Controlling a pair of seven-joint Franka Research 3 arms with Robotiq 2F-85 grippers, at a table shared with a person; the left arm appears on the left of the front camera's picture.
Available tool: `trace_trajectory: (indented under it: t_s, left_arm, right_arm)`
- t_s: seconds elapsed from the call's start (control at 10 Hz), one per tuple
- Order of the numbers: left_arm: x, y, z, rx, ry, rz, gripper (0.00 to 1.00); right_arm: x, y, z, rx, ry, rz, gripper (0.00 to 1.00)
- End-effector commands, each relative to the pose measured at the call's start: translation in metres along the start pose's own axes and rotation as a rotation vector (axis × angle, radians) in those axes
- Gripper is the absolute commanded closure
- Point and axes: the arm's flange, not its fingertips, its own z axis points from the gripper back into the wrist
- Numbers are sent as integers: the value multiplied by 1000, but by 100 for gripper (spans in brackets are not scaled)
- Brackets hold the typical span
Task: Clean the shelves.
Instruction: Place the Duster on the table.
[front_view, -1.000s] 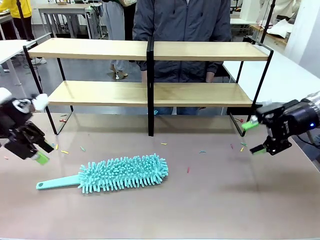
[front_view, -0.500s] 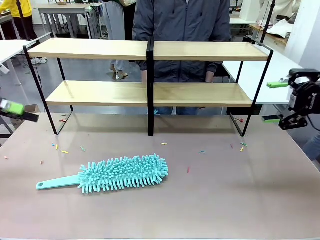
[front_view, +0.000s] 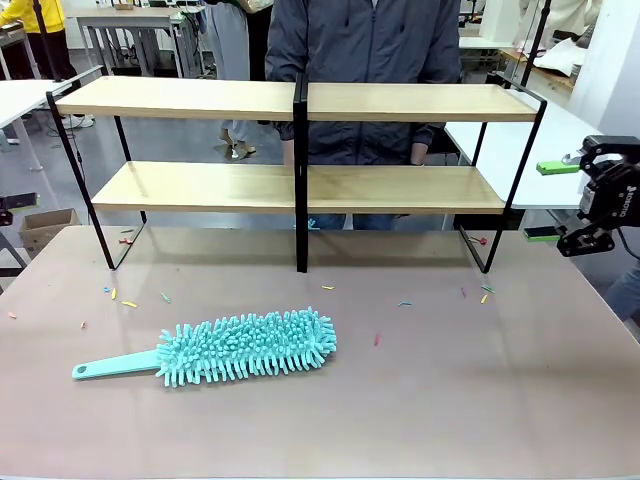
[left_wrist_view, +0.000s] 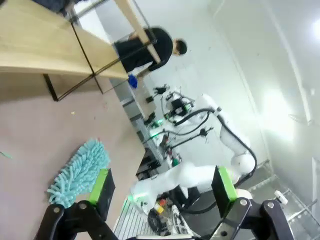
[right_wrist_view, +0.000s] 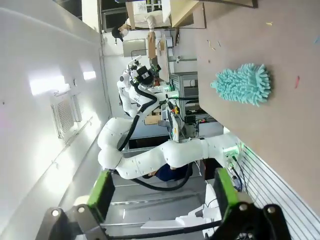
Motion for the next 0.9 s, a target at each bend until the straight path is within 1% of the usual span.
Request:
trace_trajectory:
  t_s: [0.0,0.8]
  left_arm:
    - [0,1,-12,45,93,-58,0]
    - [0,1,-12,45,93,-58,0]
  right_arm:
    - [0,3,3,13,5,-22,0]
    - [0,3,3,13,5,-22,0]
